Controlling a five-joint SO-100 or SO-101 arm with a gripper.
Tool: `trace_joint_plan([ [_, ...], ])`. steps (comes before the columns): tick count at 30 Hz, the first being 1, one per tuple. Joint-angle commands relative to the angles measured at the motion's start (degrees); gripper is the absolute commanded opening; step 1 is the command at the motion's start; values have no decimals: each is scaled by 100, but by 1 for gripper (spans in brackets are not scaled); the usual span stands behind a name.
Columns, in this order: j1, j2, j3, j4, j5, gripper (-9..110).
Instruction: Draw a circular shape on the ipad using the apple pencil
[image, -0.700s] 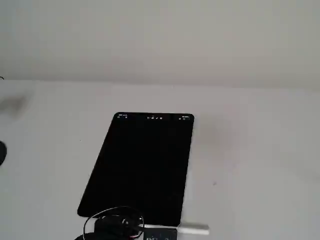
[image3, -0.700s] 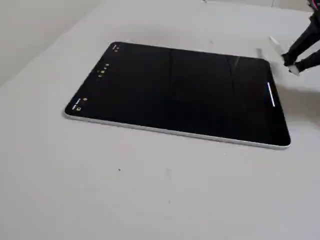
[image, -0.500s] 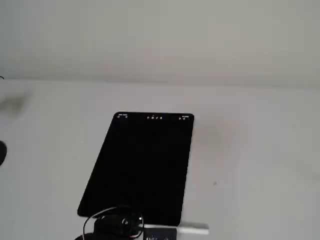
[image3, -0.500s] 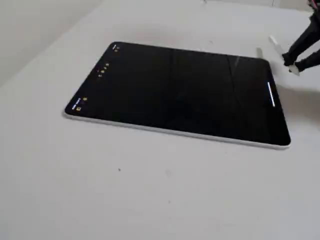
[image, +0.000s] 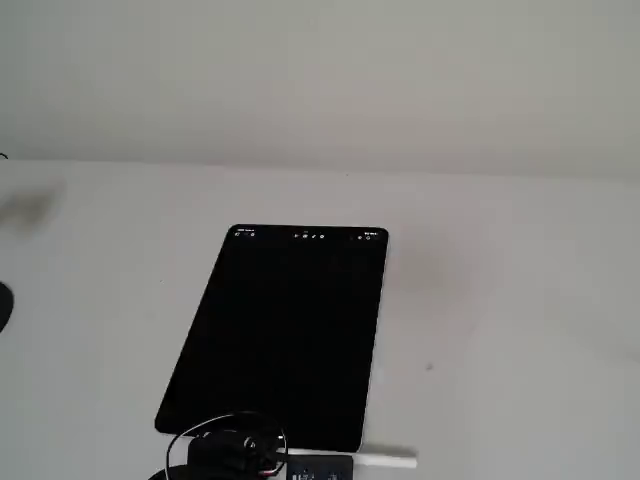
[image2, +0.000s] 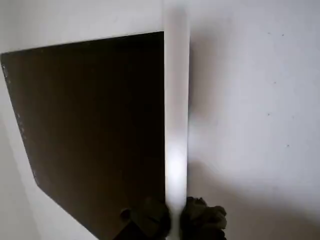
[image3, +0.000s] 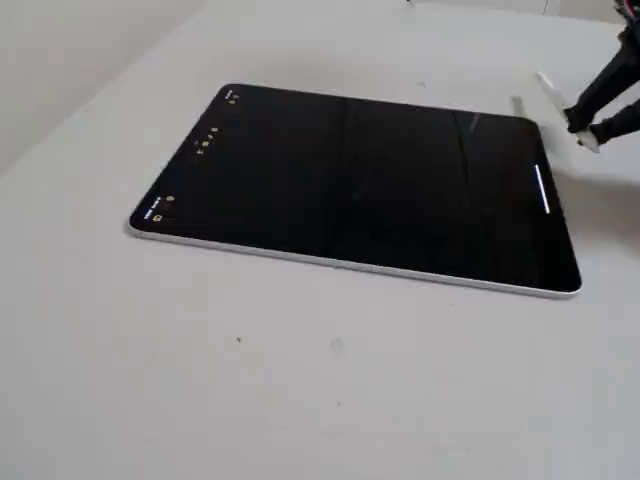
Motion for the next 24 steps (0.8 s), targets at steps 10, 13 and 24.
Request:
trace_joint_plan([
  [10, -211, 53, 53, -1143, -1837, 0],
  [13, -422, 53, 35, -1784, -2769, 0],
  [24, -1099, -1213, 633, -6469, -5317, 0],
])
